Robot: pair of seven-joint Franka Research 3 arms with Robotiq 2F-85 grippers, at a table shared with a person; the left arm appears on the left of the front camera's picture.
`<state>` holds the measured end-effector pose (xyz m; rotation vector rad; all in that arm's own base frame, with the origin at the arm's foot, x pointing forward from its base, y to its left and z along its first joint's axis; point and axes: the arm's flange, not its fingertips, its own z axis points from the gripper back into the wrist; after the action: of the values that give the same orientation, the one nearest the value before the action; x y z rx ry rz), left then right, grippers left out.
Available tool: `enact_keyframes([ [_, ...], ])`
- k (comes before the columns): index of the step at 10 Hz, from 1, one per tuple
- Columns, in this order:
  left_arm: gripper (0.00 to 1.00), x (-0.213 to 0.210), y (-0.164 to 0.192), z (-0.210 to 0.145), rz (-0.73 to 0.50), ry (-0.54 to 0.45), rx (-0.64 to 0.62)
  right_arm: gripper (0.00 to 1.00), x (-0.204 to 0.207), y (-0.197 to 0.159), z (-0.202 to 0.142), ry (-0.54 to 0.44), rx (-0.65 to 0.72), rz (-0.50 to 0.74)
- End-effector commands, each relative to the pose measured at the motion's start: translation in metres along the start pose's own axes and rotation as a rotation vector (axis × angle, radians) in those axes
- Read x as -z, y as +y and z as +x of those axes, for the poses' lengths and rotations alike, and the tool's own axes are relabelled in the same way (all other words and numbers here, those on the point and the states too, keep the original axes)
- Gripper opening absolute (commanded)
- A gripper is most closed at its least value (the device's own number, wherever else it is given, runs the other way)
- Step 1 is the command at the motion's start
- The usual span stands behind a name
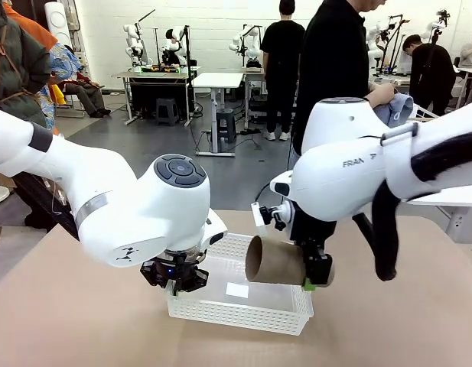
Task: Clean and organize the cups into the basket.
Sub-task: Pick up the Organizing basket and move it to the center of the table, then pick up the Reusable plastic cup from the right side of the table and place it inside the Organizing basket.
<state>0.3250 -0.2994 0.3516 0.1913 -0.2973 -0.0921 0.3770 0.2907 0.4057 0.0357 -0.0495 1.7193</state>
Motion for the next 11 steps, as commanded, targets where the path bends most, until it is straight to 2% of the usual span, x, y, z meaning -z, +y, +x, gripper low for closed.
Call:
enact_keyframes([
  [1, 0.0, 0.002, 0.001, -0.003, 0.014, -0.008, 0.007, 0.79, 0.007, -0.014, 0.024, -0.059, -0.019, 0.06],
  [5, 0.0, 0.002, 0.001, -0.003, 0.014, -0.008, 0.007, 0.79, 0.033, -0.033, 0.031, -0.141, 0.004, 0.15],
  [11, 0.0, 0.002, 0.001, -0.003, 0.014, -0.008, 0.007, 0.79, 0.057, -0.028, -0.001, -0.182, 0.057, 0.184],
])
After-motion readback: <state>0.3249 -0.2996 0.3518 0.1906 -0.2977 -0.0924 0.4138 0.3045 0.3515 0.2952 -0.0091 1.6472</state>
